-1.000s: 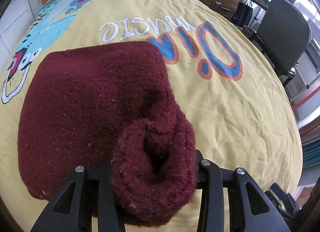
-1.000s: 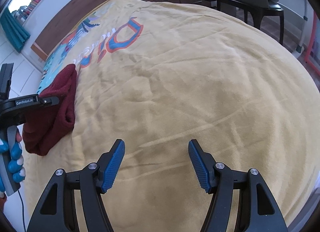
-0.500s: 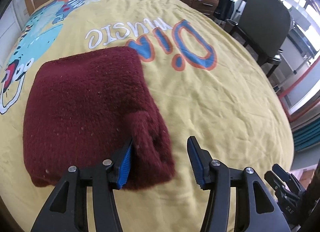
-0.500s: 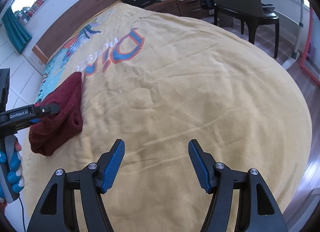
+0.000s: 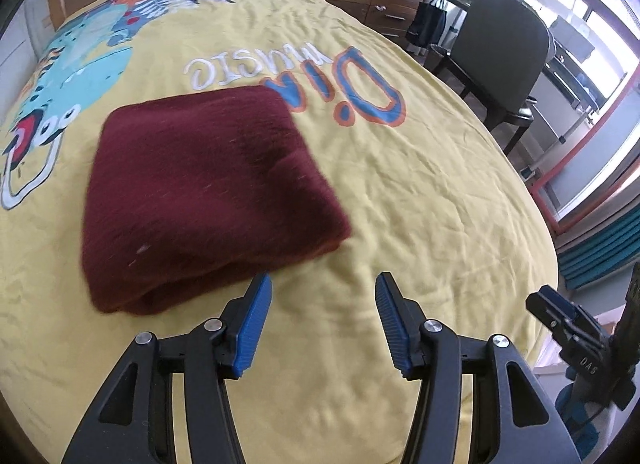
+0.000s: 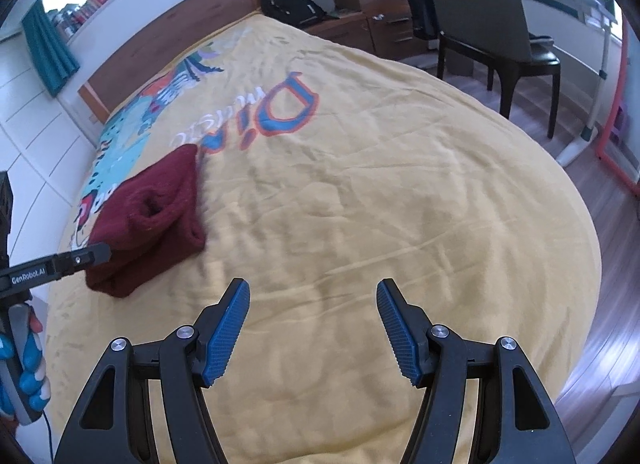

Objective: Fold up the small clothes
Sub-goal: 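Open the left gripper to release the folded side, then move both grippers to the sweater's remaining side edge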

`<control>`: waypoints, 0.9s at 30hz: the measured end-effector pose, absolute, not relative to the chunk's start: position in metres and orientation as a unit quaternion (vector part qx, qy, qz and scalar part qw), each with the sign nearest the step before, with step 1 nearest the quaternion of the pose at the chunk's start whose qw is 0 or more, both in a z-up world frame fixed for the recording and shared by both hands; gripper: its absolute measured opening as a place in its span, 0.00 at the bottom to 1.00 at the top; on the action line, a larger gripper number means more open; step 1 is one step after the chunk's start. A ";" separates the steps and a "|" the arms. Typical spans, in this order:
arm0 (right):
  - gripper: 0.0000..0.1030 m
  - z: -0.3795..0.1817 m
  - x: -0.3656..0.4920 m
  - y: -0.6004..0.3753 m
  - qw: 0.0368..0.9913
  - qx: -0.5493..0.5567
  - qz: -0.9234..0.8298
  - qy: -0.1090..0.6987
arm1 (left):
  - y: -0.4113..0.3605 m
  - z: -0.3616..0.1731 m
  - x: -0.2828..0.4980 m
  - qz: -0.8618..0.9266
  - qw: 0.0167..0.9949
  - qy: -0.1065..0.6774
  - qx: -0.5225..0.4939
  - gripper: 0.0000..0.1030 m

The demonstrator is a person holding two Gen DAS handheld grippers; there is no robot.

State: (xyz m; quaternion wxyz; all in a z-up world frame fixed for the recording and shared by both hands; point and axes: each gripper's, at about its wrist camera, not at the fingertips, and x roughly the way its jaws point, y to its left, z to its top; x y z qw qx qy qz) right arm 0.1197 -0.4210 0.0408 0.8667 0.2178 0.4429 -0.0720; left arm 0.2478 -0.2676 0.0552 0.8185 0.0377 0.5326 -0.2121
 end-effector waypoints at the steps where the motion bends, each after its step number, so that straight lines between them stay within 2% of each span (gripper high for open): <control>1: 0.66 0.044 0.118 -0.416 0.868 0.216 -0.070 0.442 | -0.258 0.057 0.243 -0.207 0.821 0.530 0.036 0.51; 15: 0.66 0.055 0.126 -0.341 0.871 0.185 -0.020 0.454 | -0.116 0.063 0.209 -0.127 0.839 0.529 -0.022 0.52; 27: 0.66 0.042 0.187 -0.274 0.862 0.136 0.058 0.485 | -0.029 0.045 0.204 -0.066 0.834 0.544 -0.071 0.52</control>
